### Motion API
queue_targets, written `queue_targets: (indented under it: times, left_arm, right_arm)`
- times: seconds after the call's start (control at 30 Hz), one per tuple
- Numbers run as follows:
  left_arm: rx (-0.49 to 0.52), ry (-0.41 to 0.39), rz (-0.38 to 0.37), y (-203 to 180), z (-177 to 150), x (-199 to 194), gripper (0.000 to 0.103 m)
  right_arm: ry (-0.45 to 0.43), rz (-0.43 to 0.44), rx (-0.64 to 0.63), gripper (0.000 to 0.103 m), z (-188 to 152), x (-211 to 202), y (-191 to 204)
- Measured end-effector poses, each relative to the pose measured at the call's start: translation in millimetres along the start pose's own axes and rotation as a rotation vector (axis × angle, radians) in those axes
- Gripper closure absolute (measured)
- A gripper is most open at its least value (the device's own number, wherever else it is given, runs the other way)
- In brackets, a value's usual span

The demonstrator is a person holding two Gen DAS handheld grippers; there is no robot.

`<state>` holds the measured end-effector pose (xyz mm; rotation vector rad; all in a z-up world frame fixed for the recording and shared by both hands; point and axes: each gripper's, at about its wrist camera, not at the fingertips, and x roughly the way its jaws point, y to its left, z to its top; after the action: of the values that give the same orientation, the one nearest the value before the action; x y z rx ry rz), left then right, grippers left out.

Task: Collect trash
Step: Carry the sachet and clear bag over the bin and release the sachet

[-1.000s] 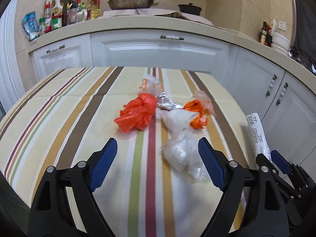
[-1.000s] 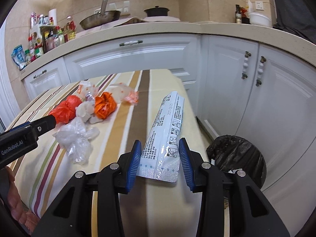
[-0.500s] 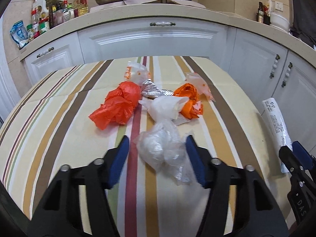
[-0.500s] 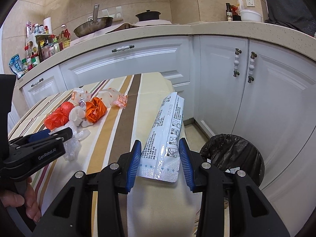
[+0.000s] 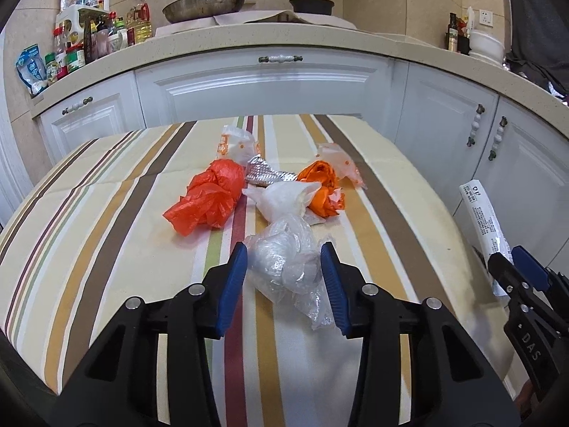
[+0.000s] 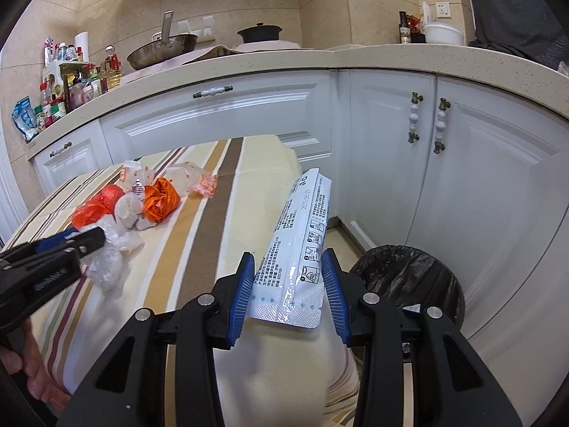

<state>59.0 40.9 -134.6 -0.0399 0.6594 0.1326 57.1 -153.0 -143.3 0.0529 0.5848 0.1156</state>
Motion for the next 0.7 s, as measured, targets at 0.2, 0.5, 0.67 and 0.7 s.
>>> queue_targets:
  times: [0.2, 0.5, 0.67, 0.7]
  left_arm:
    - [0.04, -0.023, -0.046, -22, 6, -8, 0.061]
    - [0.106, -0.042, -0.142, -90, 21, 1, 0.062]
    - [0.164, -0.044, -0.189, -136, 25, 11, 0.061]
    - [0.175, -0.039, -0.199, -146, 26, 15, 0.061]
  right_arm:
    - [-0.007, -0.045, 0.019, 0.063, -1, -4, -19]
    - [-0.023, -0.15, 0.056, 0.063, 0, -14, -66]
    - [-0.034, -0.207, 0.082, 0.063, 4, -16, -95]
    - [-0.034, -0.216, 0.089, 0.063, 5, -16, -101]
